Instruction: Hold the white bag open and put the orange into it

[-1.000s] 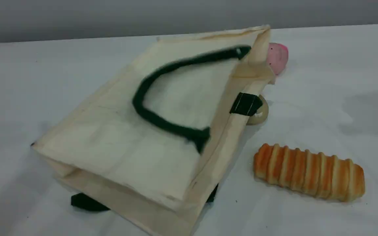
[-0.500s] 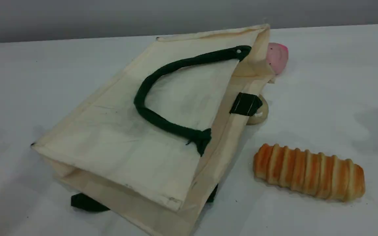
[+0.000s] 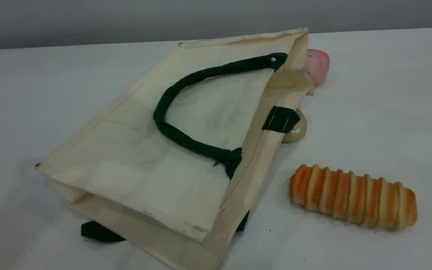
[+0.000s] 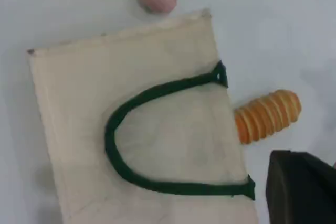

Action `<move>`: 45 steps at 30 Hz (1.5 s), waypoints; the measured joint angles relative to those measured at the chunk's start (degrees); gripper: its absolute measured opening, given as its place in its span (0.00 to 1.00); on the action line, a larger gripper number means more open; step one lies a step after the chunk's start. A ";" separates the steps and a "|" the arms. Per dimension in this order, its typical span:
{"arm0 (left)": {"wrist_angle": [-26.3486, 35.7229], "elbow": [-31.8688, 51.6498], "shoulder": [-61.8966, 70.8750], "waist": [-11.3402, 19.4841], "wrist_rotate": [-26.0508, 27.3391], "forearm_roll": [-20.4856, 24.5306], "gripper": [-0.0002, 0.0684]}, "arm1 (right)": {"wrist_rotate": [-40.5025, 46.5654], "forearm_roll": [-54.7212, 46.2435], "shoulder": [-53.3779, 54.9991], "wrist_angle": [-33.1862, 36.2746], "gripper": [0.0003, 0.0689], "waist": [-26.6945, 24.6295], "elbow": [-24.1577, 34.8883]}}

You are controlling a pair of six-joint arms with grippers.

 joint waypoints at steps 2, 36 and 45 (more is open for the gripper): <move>-0.13 0.64 -1.60 0.00 -0.17 0.64 0.01 | 2.21 -2.19 -4.45 2.55 0.01 0.00 0.00; -13.20 51.32 -56.29 0.00 -12.51 8.27 0.00 | 24.09 -23.49 -43.32 8.94 0.01 8.14 20.37; -4.18 53.16 -74.75 0.05 -18.54 17.79 0.00 | 23.51 -21.20 -45.95 6.69 0.02 8.14 26.13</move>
